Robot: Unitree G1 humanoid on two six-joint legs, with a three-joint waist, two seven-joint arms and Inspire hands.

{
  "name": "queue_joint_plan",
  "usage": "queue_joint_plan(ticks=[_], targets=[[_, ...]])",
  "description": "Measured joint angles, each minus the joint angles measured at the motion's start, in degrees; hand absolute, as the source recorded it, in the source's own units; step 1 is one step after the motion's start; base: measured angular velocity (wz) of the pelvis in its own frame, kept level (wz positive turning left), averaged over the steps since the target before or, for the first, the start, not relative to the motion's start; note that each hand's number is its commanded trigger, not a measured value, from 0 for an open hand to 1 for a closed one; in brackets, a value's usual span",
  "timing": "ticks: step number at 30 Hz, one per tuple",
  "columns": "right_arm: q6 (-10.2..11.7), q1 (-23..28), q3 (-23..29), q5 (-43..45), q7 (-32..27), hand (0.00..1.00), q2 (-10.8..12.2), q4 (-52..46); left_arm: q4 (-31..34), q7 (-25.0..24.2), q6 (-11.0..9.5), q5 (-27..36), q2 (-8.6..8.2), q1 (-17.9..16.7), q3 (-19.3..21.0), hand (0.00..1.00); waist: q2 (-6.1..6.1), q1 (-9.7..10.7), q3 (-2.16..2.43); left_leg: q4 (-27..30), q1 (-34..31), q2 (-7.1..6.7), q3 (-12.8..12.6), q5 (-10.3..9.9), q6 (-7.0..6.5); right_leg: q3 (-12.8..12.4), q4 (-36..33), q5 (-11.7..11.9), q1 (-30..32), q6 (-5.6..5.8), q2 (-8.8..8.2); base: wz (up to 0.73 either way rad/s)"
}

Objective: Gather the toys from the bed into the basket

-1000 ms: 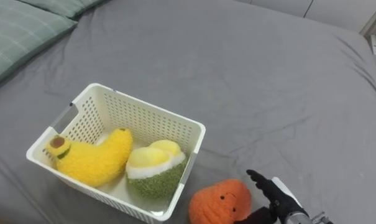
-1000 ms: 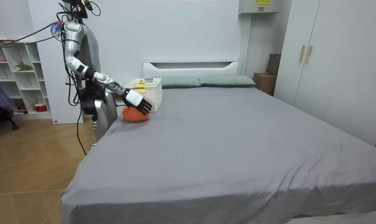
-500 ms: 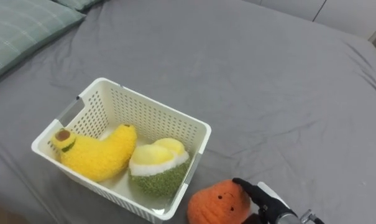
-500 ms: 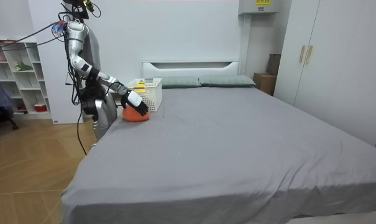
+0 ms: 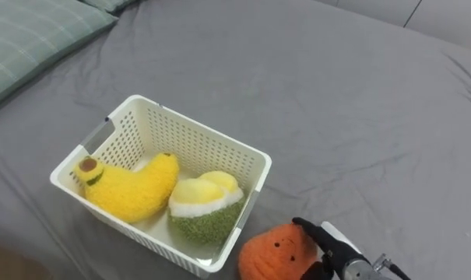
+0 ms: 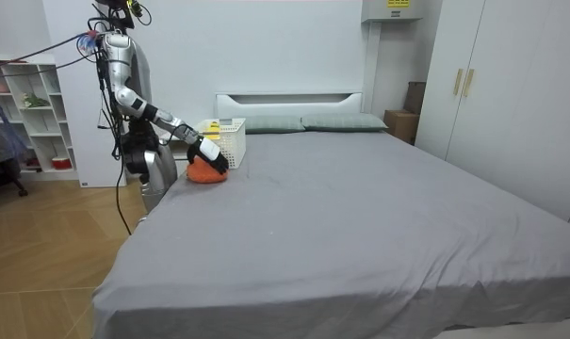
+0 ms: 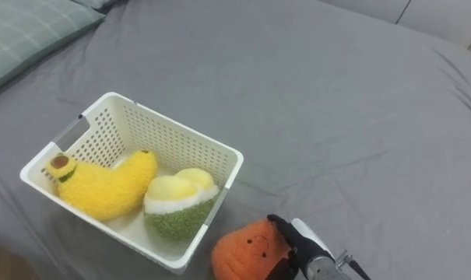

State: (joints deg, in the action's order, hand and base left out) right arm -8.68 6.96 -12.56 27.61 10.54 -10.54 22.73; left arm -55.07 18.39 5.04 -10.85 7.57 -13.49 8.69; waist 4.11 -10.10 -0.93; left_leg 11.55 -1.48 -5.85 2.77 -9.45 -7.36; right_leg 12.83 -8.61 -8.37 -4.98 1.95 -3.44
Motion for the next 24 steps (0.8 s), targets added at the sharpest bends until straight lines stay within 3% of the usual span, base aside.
queue_joint_plan(ticks=[10, 12, 13, 14, 15, 16, 24], targets=[[1.3, -1.2, 0.2, -0.8, -4.2, 0.0, 0.2, 7.1, 0.0, -0.3, 0.1, 0.0, -0.15, -1.8, 0.0, 0.0, -0.63, -0.5, 0.12, 0.8, 0.0, -0.12, 0.8, -0.1, 0.14, 0.1, 0.0, 0.0, -0.6, 0.0, 0.02, 0.03], [1.9, -1.2, 0.2, -1.3, -4.7, 0.31, 0.2, 7.9, 0.0, -0.5, 0.0, 0.0, -0.14, -1.7, 0.0, 0.0, -0.86, -0.4, 0.23, 1.0, 0.0, -0.2, 1.1, -0.1, 0.17, 0.5, 0.0, 0.0, -0.8, 0.0, 0.02, 0.07], [2.6, -1.2, 0.2, -2.0, -5.2, 0.57, 0.0, 8.9, 0.0, -0.5, 0.0, 0.0, -0.15, -1.1, 0.0, 0.0, -1.05, -0.1, 0.22, 1.1, 0.0, -0.23, 1.3, -0.2, 0.17, 0.8, 0.0, 0.0, -0.9, 0.0, -0.03, 0.09], [3.4, -1.4, 0.3, -2.4, -5.6, 0.67, -0.1, 10.4, -0.1, -0.5, 0.0, 0.0, -0.16, -1.1, 0.0, 0.0, -1.21, 0.0, 0.29, 1.1, 0.0, -0.25, 1.3, -0.2, 0.17, 0.7, 0.0, 0.0, -0.9, 0.01, -0.06, 0.06], [3.6, -1.4, 0.3, -2.5, -5.7, 0.89, -0.1, 11.0, -0.2, -0.5, 0.0, 0.0, -0.16, -1.1, 0.0, 0.0, -1.28, 0.0, 0.3, 1.1, 0.0, -0.26, 1.3, -0.2, 0.17, 0.7, 0.0, 0.0, -0.9, 0.01, -0.06, 0.0], [4.0, -1.4, 0.4, -2.6, -6.2, 0.98, -0.3, 12.0, -0.3, -0.6, 0.0, 0.0, -0.16, -1.1, 0.0, 0.0, -1.37, 0.1, 0.32, 1.1, 0.0, -0.27, 1.3, -0.2, 0.18, 0.7, 0.0, 0.0, -0.9, 0.01, -0.06, 0.0], [5.5, -1.8, 2.5, -3.8, -8.6, 1.0, -0.6, 16.2, -0.3, -1.6, 0.0, 0.0, -0.16, -1.3, 0.0, 0.0, -1.22, 0.4, 0.5, 1.2, 0.1, -0.28, 1.3, -0.1, 0.21, 1.1, 0.0, 0.0, -1.1, 0.01, -0.04, 0.0]])
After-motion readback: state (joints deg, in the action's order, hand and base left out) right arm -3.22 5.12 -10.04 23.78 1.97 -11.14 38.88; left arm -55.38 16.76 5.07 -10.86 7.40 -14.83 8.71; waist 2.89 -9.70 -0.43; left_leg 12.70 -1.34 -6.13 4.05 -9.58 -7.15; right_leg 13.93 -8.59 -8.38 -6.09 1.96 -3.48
